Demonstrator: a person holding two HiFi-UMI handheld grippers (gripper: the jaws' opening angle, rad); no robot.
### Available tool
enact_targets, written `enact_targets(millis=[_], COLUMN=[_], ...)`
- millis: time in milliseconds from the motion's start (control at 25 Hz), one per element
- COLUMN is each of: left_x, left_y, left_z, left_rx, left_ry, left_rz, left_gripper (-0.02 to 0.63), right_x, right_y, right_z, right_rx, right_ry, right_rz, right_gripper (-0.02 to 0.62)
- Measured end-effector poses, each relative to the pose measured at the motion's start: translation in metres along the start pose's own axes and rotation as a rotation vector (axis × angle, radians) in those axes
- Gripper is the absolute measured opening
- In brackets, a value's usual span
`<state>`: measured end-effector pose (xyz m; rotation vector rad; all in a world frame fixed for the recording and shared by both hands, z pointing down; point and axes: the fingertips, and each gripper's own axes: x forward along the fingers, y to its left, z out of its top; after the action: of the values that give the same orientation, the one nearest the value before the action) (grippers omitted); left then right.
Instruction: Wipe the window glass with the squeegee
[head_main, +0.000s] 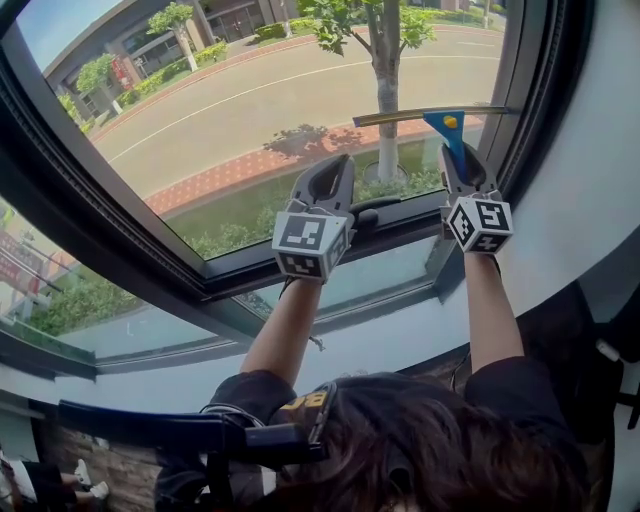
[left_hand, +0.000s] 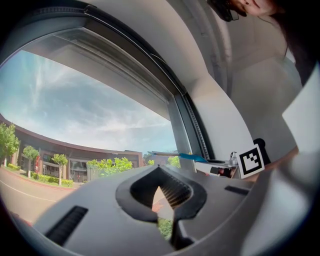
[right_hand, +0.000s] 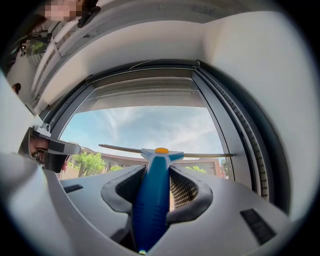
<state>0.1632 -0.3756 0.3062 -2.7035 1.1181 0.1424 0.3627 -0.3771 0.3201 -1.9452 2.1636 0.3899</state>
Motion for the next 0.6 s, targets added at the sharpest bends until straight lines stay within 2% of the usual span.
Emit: enact_targets(millis=[600], left_x=[-0.005], left_y=[-0.009], left_z=[-0.036], left_rx=[-0.024], left_ry=[0.076], left_rz=[-0.001], left_gripper=[0.002], right_x=[-0.015], right_y=[0.001], right_z=[-0.042], right_rx=[-0.015], right_ry=[0.084], right_rz=[0.031], right_gripper=[0.141])
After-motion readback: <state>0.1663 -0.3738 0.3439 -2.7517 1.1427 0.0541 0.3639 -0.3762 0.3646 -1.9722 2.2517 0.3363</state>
